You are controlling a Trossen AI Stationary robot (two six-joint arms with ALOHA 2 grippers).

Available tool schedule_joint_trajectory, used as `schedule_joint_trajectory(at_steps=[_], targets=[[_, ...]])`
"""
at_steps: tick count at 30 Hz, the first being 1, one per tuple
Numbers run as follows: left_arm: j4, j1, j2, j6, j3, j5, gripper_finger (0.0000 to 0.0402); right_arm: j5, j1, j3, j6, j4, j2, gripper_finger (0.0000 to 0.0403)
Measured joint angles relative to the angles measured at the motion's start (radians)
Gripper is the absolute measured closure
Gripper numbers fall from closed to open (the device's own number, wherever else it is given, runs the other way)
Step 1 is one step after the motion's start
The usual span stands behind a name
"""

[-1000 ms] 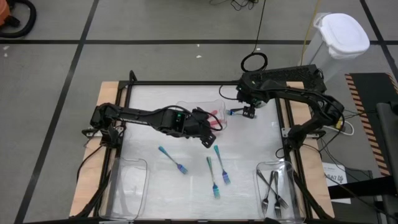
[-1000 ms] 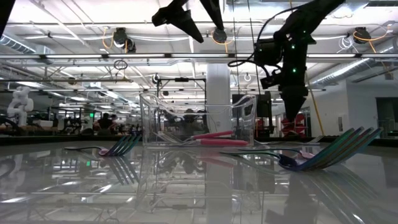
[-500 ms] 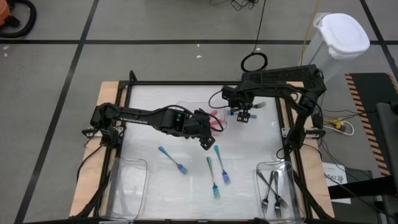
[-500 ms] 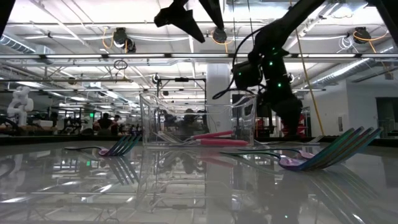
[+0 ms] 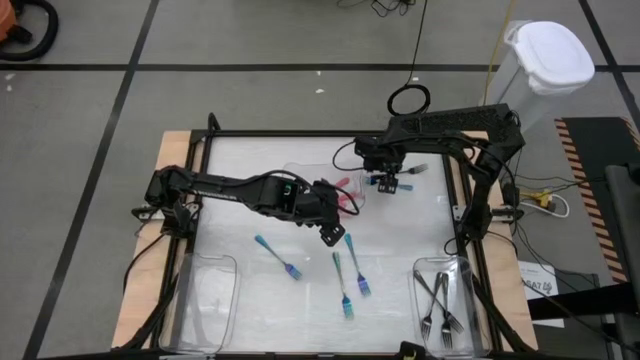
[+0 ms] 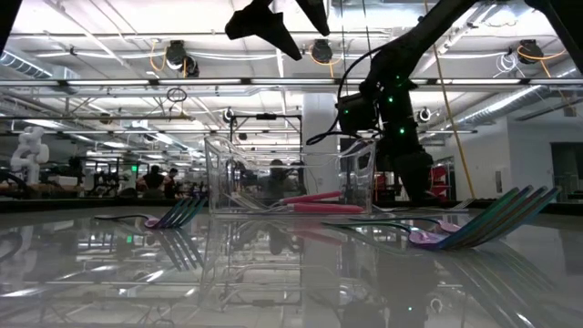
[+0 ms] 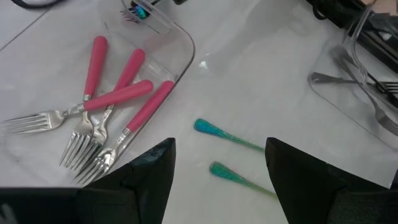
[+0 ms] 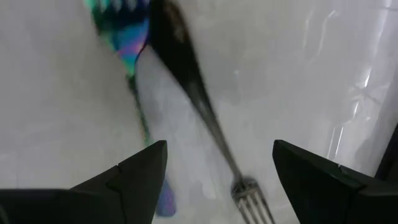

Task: Sort silverware by color (type)
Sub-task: Put the black fork into the right transparent bin

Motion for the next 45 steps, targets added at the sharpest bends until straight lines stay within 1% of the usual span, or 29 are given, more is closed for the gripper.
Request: schedule_joint_trajectory(at_steps=[4, 11, 16, 21, 25, 28, 31, 35, 41, 45], targets=[[-0.004, 0.0, 0.0, 0.006, 0.0, 0.001, 0.0153, -0.044, -0.023, 0.0, 0.018, 0.044, 0.0, 0.0117], [-0.021, 0.0, 0.0, 0.001, 0.0, 0.001, 0.0153, -0.036, -0.026, 0.0, 0.054, 0.013, 0.0, 0.0117], [-0.02, 0.003, 0.0, 0.013, 0.0, 0.0, 0.0153, -0.035, -0.017, 0.0, 0.08, 0.024, 0.003, 0.0117], [-0.02, 0.008, 0.0, 0.029, 0.0, 0.0, 0.0153, -0.04, -0.014, 0.002, 0.077, 0.028, 0.043, 0.0118], [-0.02, 0.008, 0.0, 0.032, 0.0, 0.0, 0.0153, -0.049, -0.014, 0.004, 0.054, 0.005, 0.081, 0.0132], [-0.026, 0.007, 0.0, 0.033, 0.0, 0.0, 0.0153, -0.08, -0.014, 0.003, 0.053, 0.003, 0.093, 0.0154], [-0.037, 0.007, 0.0, 0.032, 0.0, 0.001, 0.0153, -0.095, -0.014, 0.002, 0.054, 0.003, 0.097, 0.0184], [-0.054, 0.007, 0.0, 0.027, 0.0, 0.0, 0.0153, -0.1, -0.014, 0.002, 0.054, 0.006, 0.098, 0.0233], [-0.059, 0.008, 0.0, 0.043, 0.0, 0.0, 0.0153, -0.136, -0.016, 0.001, 0.057, 0.008, 0.098, 0.0312], [-0.063, 0.014, 0.0, 0.056, 0.0, -0.001, 0.0153, -0.138, -0.015, 0.0, 0.055, 0.008, 0.098, 0.0356]])
